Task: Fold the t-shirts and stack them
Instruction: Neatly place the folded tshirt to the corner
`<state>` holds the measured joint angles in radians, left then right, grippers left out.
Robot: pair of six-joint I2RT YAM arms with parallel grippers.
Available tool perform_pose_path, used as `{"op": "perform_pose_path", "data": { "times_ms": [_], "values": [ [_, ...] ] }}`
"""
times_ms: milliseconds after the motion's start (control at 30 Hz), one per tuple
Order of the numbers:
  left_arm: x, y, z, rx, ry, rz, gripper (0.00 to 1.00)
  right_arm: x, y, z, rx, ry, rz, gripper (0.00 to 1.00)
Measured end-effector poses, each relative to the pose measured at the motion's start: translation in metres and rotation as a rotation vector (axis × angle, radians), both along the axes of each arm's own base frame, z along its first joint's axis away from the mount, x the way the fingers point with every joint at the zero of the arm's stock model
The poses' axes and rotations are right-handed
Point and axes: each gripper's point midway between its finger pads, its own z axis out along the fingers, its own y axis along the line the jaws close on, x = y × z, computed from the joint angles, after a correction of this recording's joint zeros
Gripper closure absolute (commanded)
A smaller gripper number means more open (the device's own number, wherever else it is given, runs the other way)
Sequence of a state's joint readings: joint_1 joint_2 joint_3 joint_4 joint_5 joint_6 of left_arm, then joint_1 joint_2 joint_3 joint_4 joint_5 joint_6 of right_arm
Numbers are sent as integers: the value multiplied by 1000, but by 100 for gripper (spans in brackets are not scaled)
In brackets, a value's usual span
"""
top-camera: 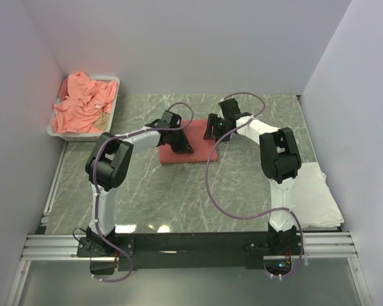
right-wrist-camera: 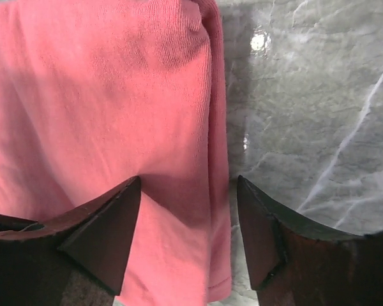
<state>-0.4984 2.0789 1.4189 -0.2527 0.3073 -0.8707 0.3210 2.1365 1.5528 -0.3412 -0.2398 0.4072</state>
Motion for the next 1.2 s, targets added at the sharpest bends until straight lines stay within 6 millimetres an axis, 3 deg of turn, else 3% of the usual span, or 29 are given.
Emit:
{"op": "perform_pose_path", "data": {
  "times_ms": [200,233,300,400,500,667,833,933,1067,1200],
  "values": [
    [0,0,0,3,-5,-4,89,-3,9,-2,10,7,-1,41],
    [0,0,0,3,-5,-5,89,-3,11,-3,8,8,-3,51],
    [0,1,0,6,-8,-8,89,-4,17,-3,8,10,-6,55],
    [1,1,-1,9,-9,-5,89,-5,18,-6,1,19,-22,73],
    [1,1,0,11,-9,-4,88,-6,19,-8,0,26,-35,100],
    [7,1,10,22,-14,2,87,-4,16,-9,-25,36,-77,100],
    [22,3,33,41,-60,29,86,-3,9,-9,-65,39,-160,100],
    [21,9,47,50,-69,43,87,-4,-5,-8,-92,42,-239,100],
    [17,19,80,42,-116,58,87,-12,-40,-8,-124,66,-368,100],
    [13,25,122,10,-194,60,87,-22,-93,-6,-182,113,-548,100]
  ]
}}
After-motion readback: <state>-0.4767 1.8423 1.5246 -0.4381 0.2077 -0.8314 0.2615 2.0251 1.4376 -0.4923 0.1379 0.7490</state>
